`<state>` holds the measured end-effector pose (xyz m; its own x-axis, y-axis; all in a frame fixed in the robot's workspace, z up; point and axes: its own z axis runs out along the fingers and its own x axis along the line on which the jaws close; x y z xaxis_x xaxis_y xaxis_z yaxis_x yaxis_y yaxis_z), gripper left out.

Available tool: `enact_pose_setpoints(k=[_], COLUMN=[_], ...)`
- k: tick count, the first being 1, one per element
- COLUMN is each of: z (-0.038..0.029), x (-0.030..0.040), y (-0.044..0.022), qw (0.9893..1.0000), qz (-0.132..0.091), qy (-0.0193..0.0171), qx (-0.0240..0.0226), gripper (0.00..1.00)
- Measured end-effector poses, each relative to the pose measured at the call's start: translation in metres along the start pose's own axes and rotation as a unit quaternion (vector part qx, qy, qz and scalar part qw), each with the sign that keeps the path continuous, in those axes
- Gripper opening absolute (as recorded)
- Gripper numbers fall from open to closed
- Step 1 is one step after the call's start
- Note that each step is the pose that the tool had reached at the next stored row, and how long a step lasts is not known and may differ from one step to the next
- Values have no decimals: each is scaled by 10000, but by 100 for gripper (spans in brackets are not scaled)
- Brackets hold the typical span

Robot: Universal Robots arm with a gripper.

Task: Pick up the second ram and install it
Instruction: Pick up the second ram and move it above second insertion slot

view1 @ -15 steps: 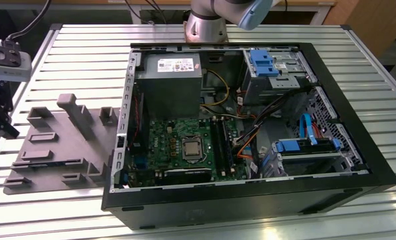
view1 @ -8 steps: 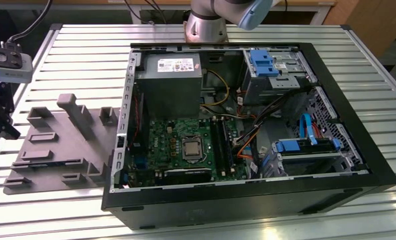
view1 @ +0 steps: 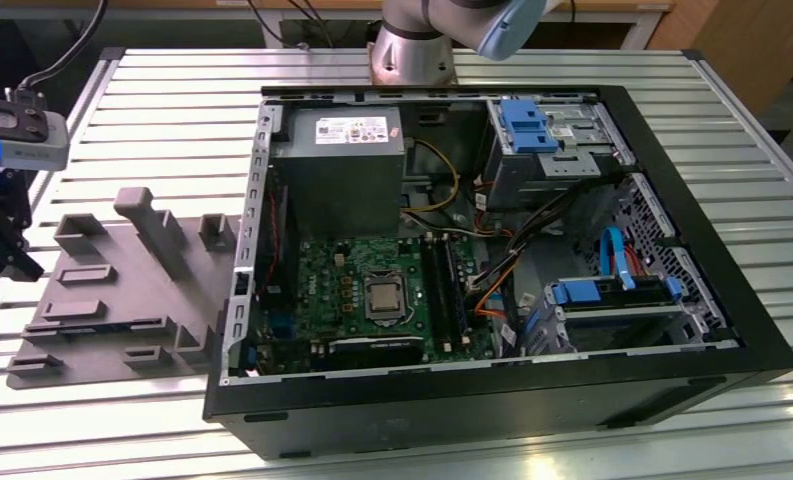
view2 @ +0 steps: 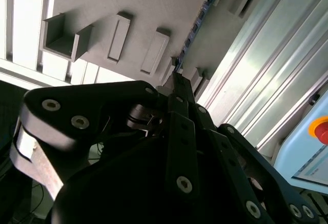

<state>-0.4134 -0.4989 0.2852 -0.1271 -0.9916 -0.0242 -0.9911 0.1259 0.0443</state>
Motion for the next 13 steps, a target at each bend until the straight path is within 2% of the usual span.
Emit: enact_pose_setpoints(k=[13], z=[45], x=[1], y=[-2], qw=[10000], qz=[-11], qy=[0], qx=[0], gripper=[11])
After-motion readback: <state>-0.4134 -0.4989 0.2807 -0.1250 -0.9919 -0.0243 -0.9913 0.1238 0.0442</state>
